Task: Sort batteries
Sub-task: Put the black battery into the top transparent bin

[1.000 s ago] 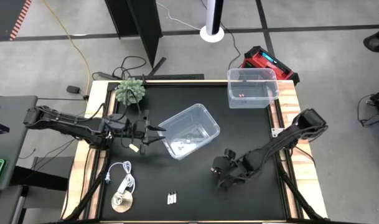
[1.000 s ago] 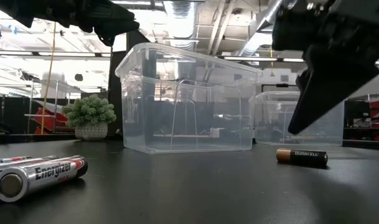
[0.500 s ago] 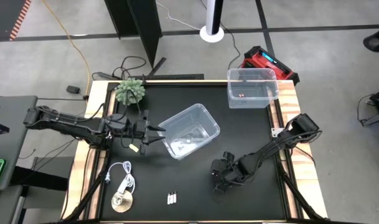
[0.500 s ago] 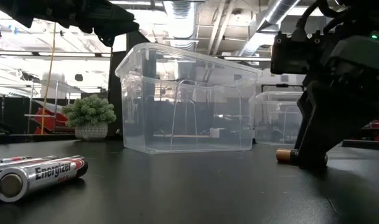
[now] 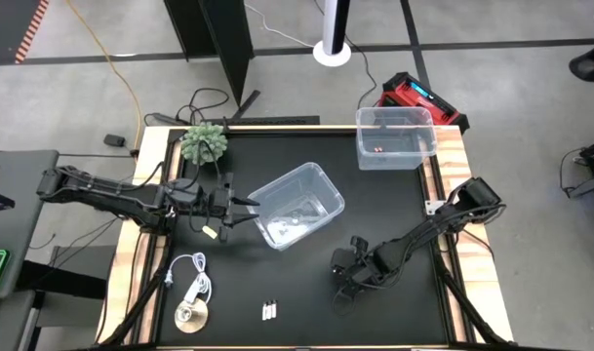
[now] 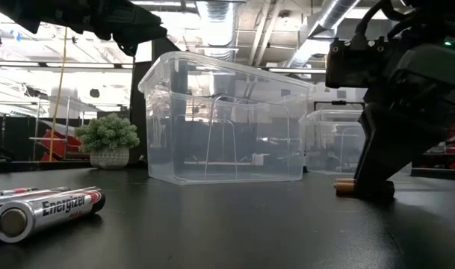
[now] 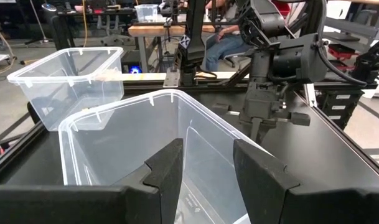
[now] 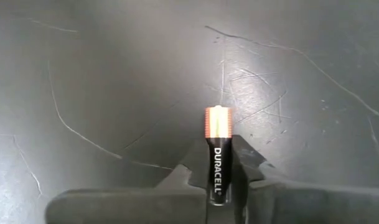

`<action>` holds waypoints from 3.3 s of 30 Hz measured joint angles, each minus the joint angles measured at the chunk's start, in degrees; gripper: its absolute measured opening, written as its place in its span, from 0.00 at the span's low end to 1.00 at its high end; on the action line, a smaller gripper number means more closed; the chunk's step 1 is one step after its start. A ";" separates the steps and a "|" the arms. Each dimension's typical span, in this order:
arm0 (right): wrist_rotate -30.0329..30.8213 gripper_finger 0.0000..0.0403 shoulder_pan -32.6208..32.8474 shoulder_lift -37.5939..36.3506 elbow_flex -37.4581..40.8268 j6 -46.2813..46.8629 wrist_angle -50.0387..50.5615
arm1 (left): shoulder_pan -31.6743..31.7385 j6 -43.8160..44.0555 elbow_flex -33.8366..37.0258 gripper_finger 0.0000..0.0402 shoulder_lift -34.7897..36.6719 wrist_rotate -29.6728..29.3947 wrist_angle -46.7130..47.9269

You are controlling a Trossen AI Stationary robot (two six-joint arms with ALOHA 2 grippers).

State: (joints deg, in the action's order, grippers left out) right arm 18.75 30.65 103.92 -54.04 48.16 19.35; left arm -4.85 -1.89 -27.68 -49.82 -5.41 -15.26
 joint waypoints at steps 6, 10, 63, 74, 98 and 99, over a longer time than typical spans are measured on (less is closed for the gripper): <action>0.00 0.06 0.00 0.04 0.02 -0.09 0.09 | 0.00 0.00 0.01 0.34 0.00 0.00 -0.03; 0.27 0.06 0.02 0.07 0.04 -0.48 -0.20 | -0.01 0.00 0.00 0.34 0.00 0.00 -0.03; 19.83 0.06 -1.07 -30.59 0.11 -40.17 -8.65 | -1.02 0.68 0.02 0.34 -0.02 0.00 0.45; 43.12 0.06 -12.11 -37.25 0.11 -32.88 3.89 | -1.02 1.05 0.02 0.34 -0.02 0.00 0.29; 38.39 0.06 -52.82 -39.75 0.11 -17.10 21.24 | -1.02 1.73 0.02 0.34 -0.02 -0.01 0.32; 37.94 0.06 -53.55 -39.49 0.11 -17.09 21.34 | -1.02 1.72 0.02 0.34 -0.02 0.00 0.32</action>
State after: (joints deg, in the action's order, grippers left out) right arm 56.69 -22.89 64.43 -53.93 31.07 40.69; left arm -5.87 -0.17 -27.66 -49.84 -5.41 -14.94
